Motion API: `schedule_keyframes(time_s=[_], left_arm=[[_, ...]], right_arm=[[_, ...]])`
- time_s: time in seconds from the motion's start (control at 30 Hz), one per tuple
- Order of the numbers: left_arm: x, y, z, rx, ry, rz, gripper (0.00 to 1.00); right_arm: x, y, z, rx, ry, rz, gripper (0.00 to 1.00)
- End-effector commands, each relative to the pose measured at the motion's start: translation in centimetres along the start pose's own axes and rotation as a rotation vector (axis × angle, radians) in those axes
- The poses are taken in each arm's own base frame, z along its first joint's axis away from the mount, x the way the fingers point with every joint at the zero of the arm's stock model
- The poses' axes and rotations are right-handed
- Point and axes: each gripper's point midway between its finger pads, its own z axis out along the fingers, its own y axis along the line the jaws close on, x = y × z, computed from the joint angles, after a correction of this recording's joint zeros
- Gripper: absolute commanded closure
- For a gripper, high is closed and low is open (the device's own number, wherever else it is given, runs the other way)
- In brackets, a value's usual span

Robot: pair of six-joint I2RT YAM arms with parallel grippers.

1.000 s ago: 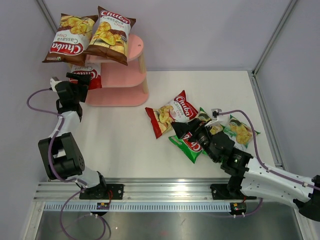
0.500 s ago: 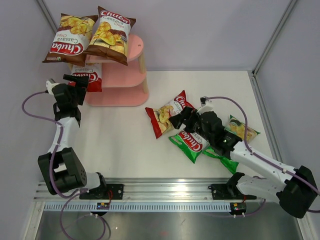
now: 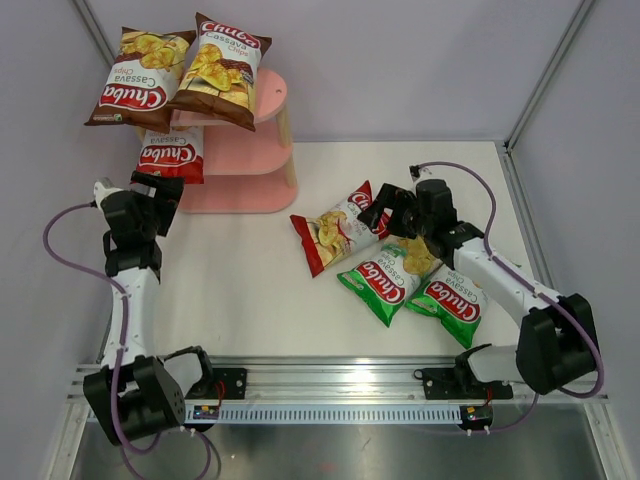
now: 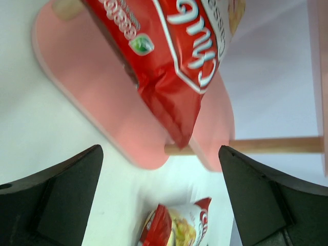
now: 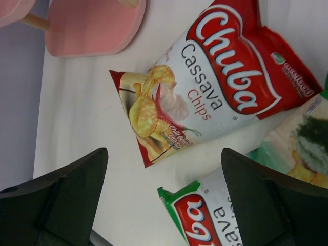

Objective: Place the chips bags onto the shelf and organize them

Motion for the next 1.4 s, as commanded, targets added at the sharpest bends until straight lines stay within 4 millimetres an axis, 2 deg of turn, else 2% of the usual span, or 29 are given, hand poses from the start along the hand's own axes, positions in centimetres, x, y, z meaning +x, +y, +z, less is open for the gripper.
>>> schedule_keyframes(time_s=[0.0, 0.03, 0.07, 0.1, 0.13, 0.17, 0.2, 0.23, 0.27, 0.3, 0.33, 0.37, 0.4, 0.43, 0.47, 0.5, 0.53, 0.57, 0.67, 0.8, 0.87, 0.97, 1.13, 1.3, 1.37], left_arm=[[2.4, -0.9, -2.7, 0.076, 0.098, 0.082, 0.01], [2.5, -1.6, -3.7, 0.108, 0.101, 0.119, 0.01], [3.2, -1.8, -4.1, 0.118, 0.121, 0.139, 0.01], [4.4, -2.0, -4.8, 0.131, 0.162, 0.162, 0.01], [4.8, -2.5, -5.6, 0.155, 0.167, 0.201, 0.01], [6.2, -2.5, -6.2, 0.158, 0.210, 0.223, 0.01], [6.8, -2.7, -6.6, 0.170, 0.226, 0.243, 0.01], [7.5, -2.9, -7.0, 0.184, 0.246, 0.274, 0.01], [8.1, -3.1, -7.5, 0.199, 0.265, 0.292, 0.01], [9.7, -3.5, -8.1, 0.229, 0.319, 0.315, 0.01], [11.3, -3.7, -8.7, 0.254, 0.380, 0.348, 0.01], [12.1, -3.9, -9.1, 0.273, 0.410, 0.365, 0.01], [12.6, -4.1, -9.4, 0.289, 0.433, 0.378, 0.01], [13.8, -4.3, -9.9, 0.321, 0.476, 0.409, 0.01], [15.1, -4.5, -10.8, 0.347, 0.532, 0.427, 0.01], [15.8, -4.5, -11.1, 0.362, 0.559, 0.444, 0.01], [16.4, -4.5, -11.6, 0.389, 0.584, 0.476, 0.01], [17.7, -4.6, -12.5, 0.423, 0.637, 0.495, 0.01], [19.7, -4.5, -14.7, 0.512, 0.729, 0.537, 0.01], [21.5, -4.3, -17.7, 0.624, 0.816, 0.550, 0.01], [22.0, -4.6, -19.5, 0.698, 0.849, 0.554, 0.01], [22.2, -4.2, -21.3, 0.754, 0.870, 0.557, 0.01], [21.9, -3.2, -22.4, 0.743, 0.867, 0.575, 0.01], [22.1, -2.4, -22.5, 0.725, 0.875, 0.586, 0.01], [22.3, -2.0, -22.3, 0.714, 0.878, 0.586, 0.01]], right_arm=[[-2.5, 0.8, 0.0, -0.084, 0.034, -0.113, 0.01], [-2.1, -0.1, 0.5, -0.077, 0.071, -0.132, 0.00], [-2.6, -0.7, 0.7, -0.072, 0.080, -0.135, 0.01], [-3.7, -0.2, 0.9, -0.092, 0.077, -0.159, 0.01], [-3.1, -1.2, 1.7, -0.074, 0.127, -0.191, 0.01], [-3.5, -1.6, 2.0, -0.061, 0.132, -0.203, 0.00], [-4.4, -1.3, 2.2, -0.066, 0.127, -0.225, 0.01], [-3.9, -1.7, 3.1, -0.094, 0.167, -0.252, 0.01], [-4.1, -1.9, 3.4, -0.098, 0.175, -0.258, 0.01], [-5.4, -2.1, 3.7, -0.100, 0.165, -0.258, 0.01], [-4.9, -2.6, 4.6, -0.128, 0.205, -0.263, 0.01], [-5.0, -2.8, 5.1, -0.147, 0.220, -0.267, 0.01], [-6.5, -2.7, 5.4, -0.160, 0.206, -0.270, 0.01], [-5.8, -3.8, 6.3, -0.165, 0.256, -0.254, 0.01], [-6.0, -4.0, 6.8, -0.174, 0.263, -0.250, 0.01], [-7.0, -4.3, 7.1, -0.181, 0.254, -0.244, 0.01], [-6.6, -5.0, 8.1, -0.189, 0.279, -0.228, 0.02], [-7.4, -4.7, 8.4, -0.209, 0.271, -0.233, 0.02], [-6.4, -5.7, 9.9, -0.227, 0.333, -0.226, 0.02], [-6.4, -6.2, 11.4, -0.246, 0.354, -0.233, 0.01], [-6.2, -6.2, 12.3, -0.271, 0.366, -0.220, 0.01], [-5.5, -6.7, 13.5, -0.289, 0.387, -0.187, 0.00], [-5.2, -8.4, 15.5, -0.219, 0.369, -0.139, 0.01], [-2.6, -7.1, 16.2, -0.260, 0.415, -0.158, 0.01], [-1.7, -7.1, 16.4, -0.267, 0.437, -0.139, 0.06]])
